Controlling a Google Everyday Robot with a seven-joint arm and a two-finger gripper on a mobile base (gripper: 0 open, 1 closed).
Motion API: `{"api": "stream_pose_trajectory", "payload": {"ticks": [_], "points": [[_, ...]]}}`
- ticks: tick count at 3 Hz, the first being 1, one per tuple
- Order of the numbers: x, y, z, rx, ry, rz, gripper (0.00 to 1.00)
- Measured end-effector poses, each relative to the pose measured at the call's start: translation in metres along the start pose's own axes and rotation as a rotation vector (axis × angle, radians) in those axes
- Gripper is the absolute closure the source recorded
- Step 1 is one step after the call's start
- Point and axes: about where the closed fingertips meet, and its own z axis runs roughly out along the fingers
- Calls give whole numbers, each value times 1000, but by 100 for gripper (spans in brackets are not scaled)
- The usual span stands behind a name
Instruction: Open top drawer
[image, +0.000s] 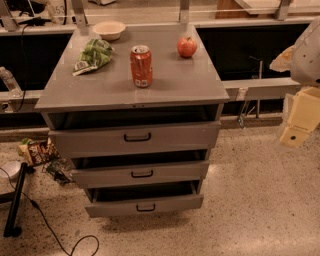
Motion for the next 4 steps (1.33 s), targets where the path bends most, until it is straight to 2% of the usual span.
{"api": "stream_pose_trajectory", "payload": {"ticks": [1,2,3,4], "points": [[-1,0,2,-2,-6,-2,0],[-12,-9,51,-52,-144,-51,0],[-39,-22,136,-132,-338,-131,0],[-72,-34,237,-178,-454,-229,0]]}}
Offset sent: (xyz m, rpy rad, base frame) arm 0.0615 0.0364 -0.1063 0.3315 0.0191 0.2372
